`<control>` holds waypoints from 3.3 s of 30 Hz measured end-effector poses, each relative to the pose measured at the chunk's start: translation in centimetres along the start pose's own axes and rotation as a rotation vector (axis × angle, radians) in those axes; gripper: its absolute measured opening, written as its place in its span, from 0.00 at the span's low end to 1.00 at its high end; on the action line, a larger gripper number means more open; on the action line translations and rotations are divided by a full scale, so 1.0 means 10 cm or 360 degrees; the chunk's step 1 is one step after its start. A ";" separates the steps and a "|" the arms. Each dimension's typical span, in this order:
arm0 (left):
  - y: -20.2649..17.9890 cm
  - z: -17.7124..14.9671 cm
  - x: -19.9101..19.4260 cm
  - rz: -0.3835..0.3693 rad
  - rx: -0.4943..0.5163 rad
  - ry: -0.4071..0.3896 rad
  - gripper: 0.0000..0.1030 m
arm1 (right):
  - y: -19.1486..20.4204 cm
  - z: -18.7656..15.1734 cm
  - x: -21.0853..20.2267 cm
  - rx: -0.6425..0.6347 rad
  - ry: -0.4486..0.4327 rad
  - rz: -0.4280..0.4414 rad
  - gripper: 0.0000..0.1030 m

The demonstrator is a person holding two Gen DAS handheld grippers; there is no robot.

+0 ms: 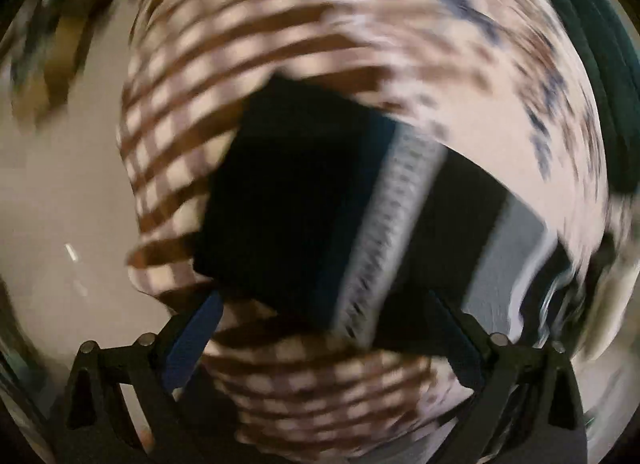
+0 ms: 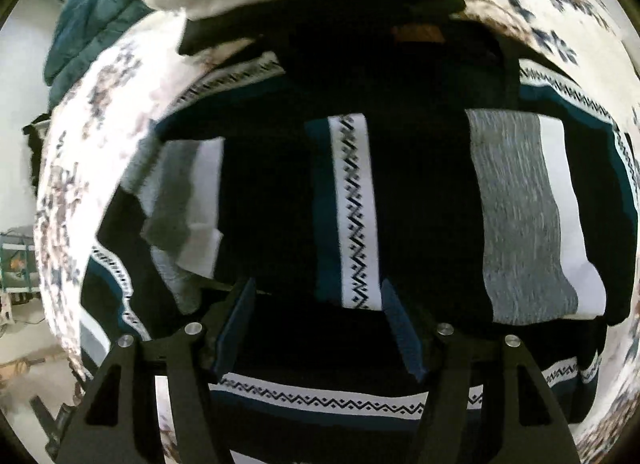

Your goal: Fold small clothes

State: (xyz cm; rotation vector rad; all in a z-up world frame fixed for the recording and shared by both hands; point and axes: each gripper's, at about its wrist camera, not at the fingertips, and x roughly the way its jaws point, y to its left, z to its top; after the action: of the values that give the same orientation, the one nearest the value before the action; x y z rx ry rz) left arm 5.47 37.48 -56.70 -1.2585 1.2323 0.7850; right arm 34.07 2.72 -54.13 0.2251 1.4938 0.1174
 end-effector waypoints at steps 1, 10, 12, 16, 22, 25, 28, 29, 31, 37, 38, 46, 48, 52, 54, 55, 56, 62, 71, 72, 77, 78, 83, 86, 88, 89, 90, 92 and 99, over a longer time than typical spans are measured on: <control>0.07 0.04 0.05 -0.0045 -0.0076 0.0002 0.95 | -0.02 0.00 0.00 0.0009 0.0010 -0.0010 0.65; -0.05 0.04 -0.20 0.0005 -0.0126 -0.0249 0.06 | 0.00 -0.03 -0.04 0.0026 0.0028 -0.0237 0.65; -0.33 -0.04 -0.40 0.0089 0.0068 -0.0347 0.06 | 0.00 -0.03 -0.08 0.0007 0.0016 -0.0365 0.65; -0.98 -0.15 -0.78 0.0153 0.0467 -0.0532 0.06 | 0.01 0.01 -0.11 -0.0025 0.0007 -0.0474 0.72; -2.41 -0.86 -0.96 -0.0036 0.1070 -0.0620 0.06 | -0.25 0.07 -0.17 0.0078 0.0004 -0.0370 0.74; -3.17 -1.47 -0.86 -0.0182 0.1329 -0.0534 0.06 | -0.53 0.09 -0.28 0.0146 0.0000 -0.0307 0.74; -3.80 -2.29 -0.68 -0.0320 0.1602 -0.0424 0.06 | -0.89 0.09 -0.47 0.0183 -0.0037 -0.0293 0.74; -3.96 -2.54 -0.61 -0.0353 0.1675 -0.0386 0.06 | -1.01 0.08 -0.53 0.0196 -0.0048 -0.0293 0.74; -4.29 -3.12 -0.41 -0.0417 0.1833 -0.0276 0.07 | -1.31 0.09 -0.62 0.0228 -0.0061 -0.0305 0.74; -4.67 -4.11 -0.06 -0.0448 0.2082 -0.0139 0.18 | -2.29 0.09 -0.84 0.0341 -0.0055 -0.0324 0.74; -4.67 -4.13 -0.06 -0.0446 0.2075 -0.0146 0.28 | -2.43 0.08 -0.87 0.0366 -0.0053 -0.0310 0.74; -4.17 -3.28 -0.15 -0.0074 0.1829 -0.0470 0.87 | -2.77 0.18 -1.05 0.0491 -0.0087 0.0077 0.74; -3.94 -2.93 -0.18 0.0058 0.1739 -0.0531 0.87 | -2.67 0.30 -1.00 0.0464 -0.0105 0.0161 0.74; -3.59 -2.47 -0.17 0.0265 0.1610 -0.0609 0.87 | -2.39 0.59 -0.66 0.0439 -0.0033 0.0225 0.74; -3.47 -2.32 -0.16 0.0331 0.1553 -0.0636 0.87 | -2.31 0.74 -0.38 0.0466 0.0037 0.0233 0.74; -3.41 -2.23 -0.15 0.0352 0.1524 -0.0639 0.87 | -2.26 0.78 -0.27 0.0472 0.0068 0.0262 0.74; -3.39 -2.18 -0.14 0.0364 0.1502 -0.0640 0.87 | -2.21 0.83 -0.16 0.0471 0.0105 0.0293 0.71; -3.39 -1.91 -0.12 0.0329 0.1395 -0.0633 0.95 | -1.95 0.78 -0.36 0.0305 -0.0042 0.0186 0.08; -4.01 -1.96 0.33 0.0226 0.1548 -0.0533 0.98 | -2.71 0.41 -0.92 0.0432 -0.0106 -0.0071 0.08; -4.10 -1.97 0.42 0.0236 0.1581 -0.0526 0.98 | -2.79 0.41 -0.91 0.0430 -0.0090 -0.0098 0.08; -4.37 -2.01 0.91 0.0387 0.1780 -0.0423 0.98 | -3.04 0.46 -0.73 0.0516 0.0069 -0.0178 0.33; -4.38 -2.02 0.94 0.0399 0.1809 -0.0424 0.98 | -3.06 0.49 -0.79 0.0533 0.0035 -0.0202 0.41; -4.42 -2.03 1.00 0.0431 0.1919 -0.0448 0.98 | -2.76 0.63 -1.08 0.0443 -0.0126 0.0042 0.47; -4.42 -1.97 1.08 0.0464 0.1925 -0.0428 0.98 | -2.36 0.74 -0.81 0.0221 0.0000 0.0140 0.47; -4.41 -1.87 1.18 0.0502 0.1922 -0.0416 0.99 | -2.19 0.80 -0.54 0.0133 0.0101 0.0113 0.47; -4.41 -1.84 1.22 0.0510 0.1918 -0.0402 1.00 | -2.15 0.83 -0.37 0.0104 0.0164 0.0084 0.47; -4.41 -1.77 1.26 0.0486 0.1907 -0.0368 1.00 | -2.14 0.83 -0.26 0.0089 0.0202 0.0029 0.47; -4.41 -1.72 1.28 0.0449 0.1910 -0.0339 1.00 | -2.22 0.86 -0.11 0.0090 0.0210 -0.0129 0.44; -4.43 -1.80 0.86 0.0337 0.1953 -0.0424 1.00 | -2.46 0.80 -0.44 0.0253 0.0185 -0.0136 0.50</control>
State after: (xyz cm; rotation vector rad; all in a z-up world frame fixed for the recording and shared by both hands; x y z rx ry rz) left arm 44.90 9.72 -51.13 -0.0238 1.2790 0.1957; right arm 40.19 -22.80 -54.74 0.2858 1.6280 -0.0584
